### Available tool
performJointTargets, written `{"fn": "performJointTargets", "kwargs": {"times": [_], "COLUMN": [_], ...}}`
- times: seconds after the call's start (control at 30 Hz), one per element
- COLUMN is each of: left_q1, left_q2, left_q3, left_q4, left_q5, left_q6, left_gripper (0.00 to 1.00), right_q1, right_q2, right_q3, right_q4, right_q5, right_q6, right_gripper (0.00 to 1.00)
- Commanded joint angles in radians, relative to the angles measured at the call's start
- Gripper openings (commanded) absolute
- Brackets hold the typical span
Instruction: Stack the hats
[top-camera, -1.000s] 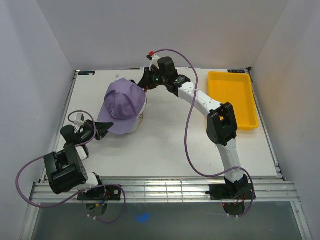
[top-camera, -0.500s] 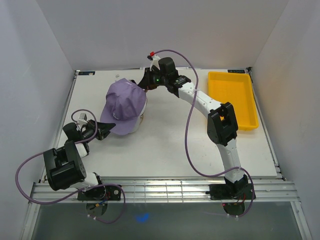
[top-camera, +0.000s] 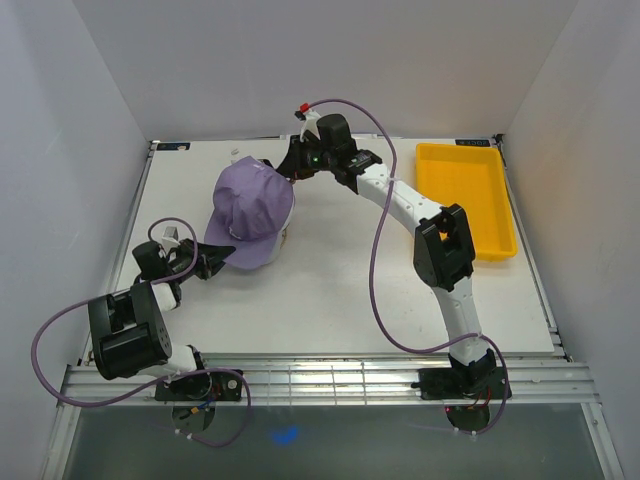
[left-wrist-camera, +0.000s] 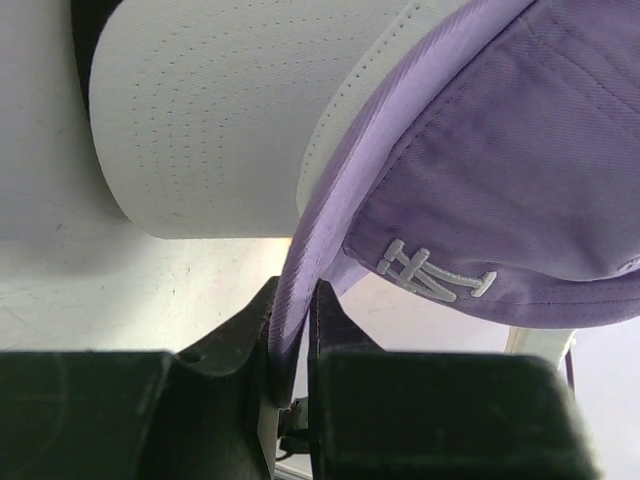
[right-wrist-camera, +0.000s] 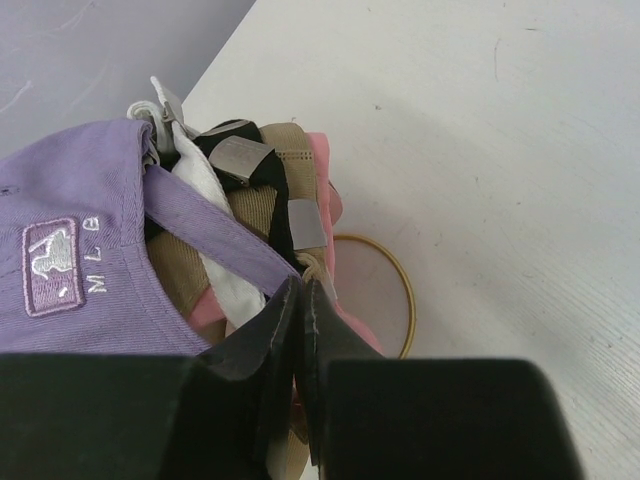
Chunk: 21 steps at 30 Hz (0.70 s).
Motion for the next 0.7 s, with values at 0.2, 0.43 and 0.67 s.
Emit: {"fn": "performJointTargets", "kwargs": {"times": [0.2, 0.43, 0.67], "left_q1": [-0.004, -0.023, -0.030], "left_q2": [0.037, 0.048, 0.048], "left_q3": [-0.038, -0.049, -0.079], "left_q4": [-0.360, -0.377, -0.409], "left_q5": [-0.338, -0.373, -0.448], "left_q6": [0.101, 0.109, 0.118], "left_gripper": [0.11, 0.17, 0.19], "right_q1": [-0.048, -0.049, -0.049], "right_q2": [0.160, 0.180, 0.199], "right_q3": [0.031, 0.026, 0.040], "right_q4": [-0.354, -0.380, -0.407], "right_q5": [0.111, 0.095, 0.094], "right_q6": [-0.054, -0.045, -0.043], "right_gripper": [0.08, 0.08, 0.08]}}
